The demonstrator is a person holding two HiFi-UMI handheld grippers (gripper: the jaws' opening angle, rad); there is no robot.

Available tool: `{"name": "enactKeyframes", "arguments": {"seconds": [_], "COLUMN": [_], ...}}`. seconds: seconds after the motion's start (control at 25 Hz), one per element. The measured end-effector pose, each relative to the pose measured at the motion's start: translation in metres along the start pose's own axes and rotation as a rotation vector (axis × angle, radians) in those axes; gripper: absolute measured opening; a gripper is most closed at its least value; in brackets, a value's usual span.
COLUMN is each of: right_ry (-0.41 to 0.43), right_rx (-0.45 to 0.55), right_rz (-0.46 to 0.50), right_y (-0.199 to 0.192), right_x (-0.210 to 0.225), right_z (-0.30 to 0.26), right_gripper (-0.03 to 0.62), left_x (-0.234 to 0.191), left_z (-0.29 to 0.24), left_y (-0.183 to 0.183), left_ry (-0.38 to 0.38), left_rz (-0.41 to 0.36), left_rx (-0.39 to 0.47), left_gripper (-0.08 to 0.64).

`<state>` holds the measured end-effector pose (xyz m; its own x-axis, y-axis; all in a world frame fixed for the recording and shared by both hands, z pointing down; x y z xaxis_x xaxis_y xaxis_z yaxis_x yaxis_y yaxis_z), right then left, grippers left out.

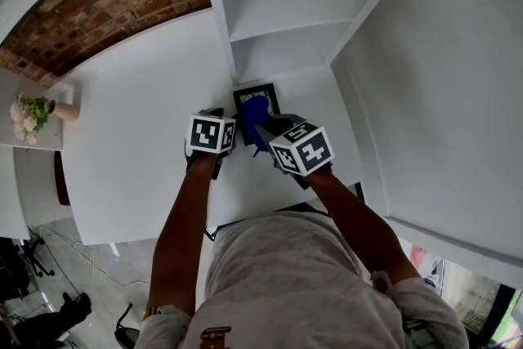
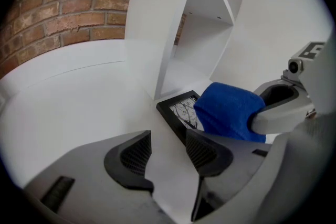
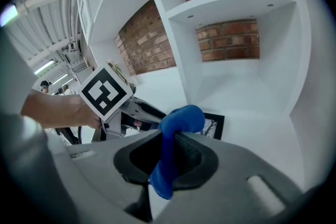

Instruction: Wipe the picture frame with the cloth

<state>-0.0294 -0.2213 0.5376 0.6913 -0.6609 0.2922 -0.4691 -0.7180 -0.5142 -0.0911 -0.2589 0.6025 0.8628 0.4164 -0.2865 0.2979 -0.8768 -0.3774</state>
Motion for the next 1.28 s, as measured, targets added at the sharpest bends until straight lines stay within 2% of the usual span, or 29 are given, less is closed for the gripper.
{"name": "enactKeyframes", "arguments": {"seconds": [0.2,0.36,0.6,0.96,1.28], "right_ry": [0.022,-0.027,-0.08,-0.133,-0.131], "right_rx": [-0.036,-0.082,-0.104,-0.109,-0.084], "right_rz": [-0.042,-0.043,-0.011,-0.044,-0.05], "right_y": [-0.011,-0.028,-0.04,-0.059,-0.062], "right_x": [-0.007,0.001,0.022,0.059,0.067], "right_z": [-0.024,-0.031,-0.019,0.011,0.028], "right_gripper": [0.051,0.05,0.051,0.051,0.051], "left_x": [0.0,0.0,0.0,0.0,0.001], "left_z": [-0.001,-0.001,0.0,0.0,0.001], "left_y": [-0.001,-0.001,0.0,0.0,0.0], "left_ry": [0.001,0.002,0.001,0.017,0.043], "left_rz": [0.004,0.003,0.001,0.001,0.003], "left_rx": [0.0,0.001,0.003,0.003,0.006], "left_gripper": [0.201,0.201,0.201,0.201,0.201]}}
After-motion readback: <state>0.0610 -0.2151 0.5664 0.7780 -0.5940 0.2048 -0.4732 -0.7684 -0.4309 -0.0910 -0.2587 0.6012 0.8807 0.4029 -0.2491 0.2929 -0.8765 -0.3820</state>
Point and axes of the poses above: the fingertips, and each gripper's own axes: z backward along the fingers, x to its right, y out of its top, the point moved 1 cm from there along z, backward along the fingers, and after that the axes turned 13 degrees about -x, right-handed, at the moved point
